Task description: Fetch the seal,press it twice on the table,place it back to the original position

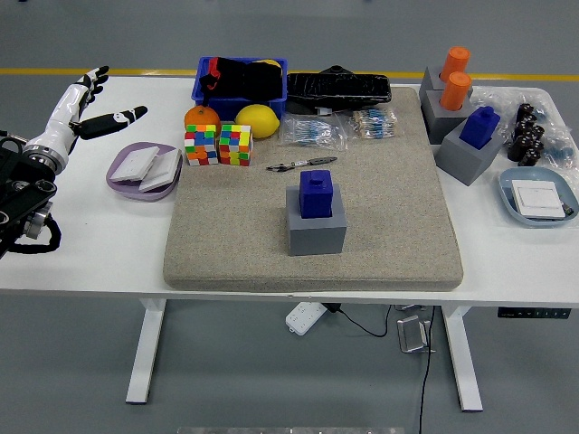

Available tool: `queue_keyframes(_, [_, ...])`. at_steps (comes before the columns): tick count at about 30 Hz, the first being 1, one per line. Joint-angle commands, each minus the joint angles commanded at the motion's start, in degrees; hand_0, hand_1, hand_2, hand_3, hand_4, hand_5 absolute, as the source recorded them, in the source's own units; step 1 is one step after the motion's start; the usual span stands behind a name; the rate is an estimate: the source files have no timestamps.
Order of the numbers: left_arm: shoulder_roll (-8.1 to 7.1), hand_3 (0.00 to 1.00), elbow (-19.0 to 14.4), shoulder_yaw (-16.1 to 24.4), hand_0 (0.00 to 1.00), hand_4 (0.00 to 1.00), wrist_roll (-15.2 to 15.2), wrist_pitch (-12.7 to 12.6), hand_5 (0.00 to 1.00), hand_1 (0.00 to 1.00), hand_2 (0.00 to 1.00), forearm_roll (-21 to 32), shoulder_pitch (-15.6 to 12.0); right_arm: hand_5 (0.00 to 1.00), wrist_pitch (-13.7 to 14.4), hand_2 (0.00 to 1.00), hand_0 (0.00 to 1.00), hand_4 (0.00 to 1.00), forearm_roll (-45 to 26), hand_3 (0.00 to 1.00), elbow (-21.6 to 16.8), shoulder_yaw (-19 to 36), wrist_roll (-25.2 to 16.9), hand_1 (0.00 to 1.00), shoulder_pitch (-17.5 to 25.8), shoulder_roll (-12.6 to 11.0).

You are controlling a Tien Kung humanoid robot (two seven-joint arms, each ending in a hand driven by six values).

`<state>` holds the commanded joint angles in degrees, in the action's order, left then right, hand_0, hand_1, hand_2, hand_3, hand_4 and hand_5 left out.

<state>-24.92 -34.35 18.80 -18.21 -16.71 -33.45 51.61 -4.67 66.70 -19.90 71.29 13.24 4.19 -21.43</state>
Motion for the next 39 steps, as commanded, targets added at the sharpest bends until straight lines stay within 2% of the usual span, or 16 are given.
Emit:
queue_keyframes(14, [-0.65, 0.974, -0.1, 1.1, 0.916, 0.893, 0.3, 0.3, 0.354, 0.954, 0.948, -0.5, 0.0, 0.342, 0.0, 0.683, 0.776, 0.714, 0.0, 0.622, 0.1, -0.1, 0.1, 0.677, -0.7, 0.0])
queue_keyframes(26, [-2.61, 0.973, -0.6, 2.8, 0.916, 0.885, 0.4, 0.2, 0.345, 0.947, 0.946, -0.9, 0.2, 0.343, 0.1, 0.683, 0.775, 0.712, -0.2, 0.624, -0.1, -0.6, 0.2, 0.677, -1.8, -0.8])
queue_keyframes(39, [-3.05, 0.972, -0.6, 2.8, 0.916, 0.882, 0.3, 0.3, 0.345, 0.942, 0.946, -1.0, 1.1, 0.346, -0.1, 0.683, 0.774, 0.707, -0.7, 0.621, 0.0, -2.2, 0.2, 0.677, -2.9, -1.0])
